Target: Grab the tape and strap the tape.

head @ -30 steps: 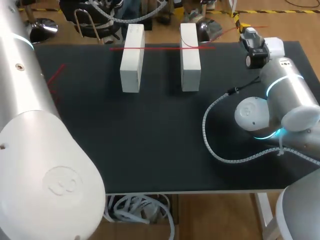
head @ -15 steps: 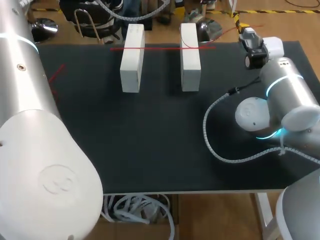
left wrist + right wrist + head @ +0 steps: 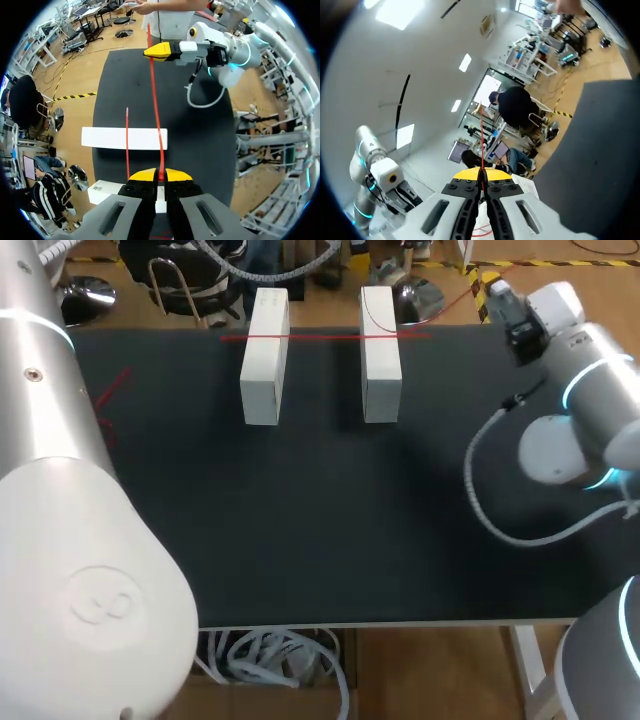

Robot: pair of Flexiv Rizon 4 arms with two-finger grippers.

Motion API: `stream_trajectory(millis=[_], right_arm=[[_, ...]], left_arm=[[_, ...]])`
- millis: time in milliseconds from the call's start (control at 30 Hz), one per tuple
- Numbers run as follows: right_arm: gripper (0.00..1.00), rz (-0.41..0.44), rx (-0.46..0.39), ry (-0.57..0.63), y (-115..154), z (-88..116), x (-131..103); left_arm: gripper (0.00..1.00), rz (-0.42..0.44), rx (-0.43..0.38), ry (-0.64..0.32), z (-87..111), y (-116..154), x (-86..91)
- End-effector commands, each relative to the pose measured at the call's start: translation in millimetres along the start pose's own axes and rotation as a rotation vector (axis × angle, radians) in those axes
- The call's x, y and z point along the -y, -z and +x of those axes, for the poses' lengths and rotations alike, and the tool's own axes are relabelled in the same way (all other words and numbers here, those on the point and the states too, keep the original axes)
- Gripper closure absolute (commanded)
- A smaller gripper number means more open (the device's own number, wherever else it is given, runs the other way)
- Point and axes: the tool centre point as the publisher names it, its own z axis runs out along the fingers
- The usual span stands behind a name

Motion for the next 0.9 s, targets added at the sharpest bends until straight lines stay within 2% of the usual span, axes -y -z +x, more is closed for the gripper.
stream_trajectory(millis=[33, 167, 267, 333, 733, 867, 900], right_arm=[[1.0, 0.277, 0.007, 0.389, 3.9, 6.3, -9.5], [1.0, 0.347, 0.007, 0.57, 4.5, 8.5, -9.4], [1.0, 0.377, 0.006, 0.65, 4.4, 10.6, -9.4], [1.0, 0.38, 0.009, 0.665, 4.4, 10.8, -9.3], [1.0, 0.44, 0.123, 1.008, 7.1, 9.0, -9.3], [1.0, 0.432, 0.155, 1.099, 7.5, 10.7, -12.1], [1.0, 0.428, 0.168, 1.156, 7.6, 10.8, -12.5]], left_arm=[[1.0, -0.005, -0.002, 0.001, -0.2, 1.3, 0.9], [1.0, -0.005, -0.002, 0.001, -0.2, 1.3, 0.9], [1.0, -0.005, -0.002, 0.001, -0.2, 1.3, 0.9], [1.0, -0.005, -0.002, 0.001, -0.2, 1.3, 0.9], [1.0, -0.005, -0.002, 0.001, -0.2, 1.3, 0.9], [1.0, -0.005, -0.002, 0.001, -0.2, 1.3, 0.9], [1.0, -0.005, -0.002, 0.001, -0.2, 1.3, 0.9]])
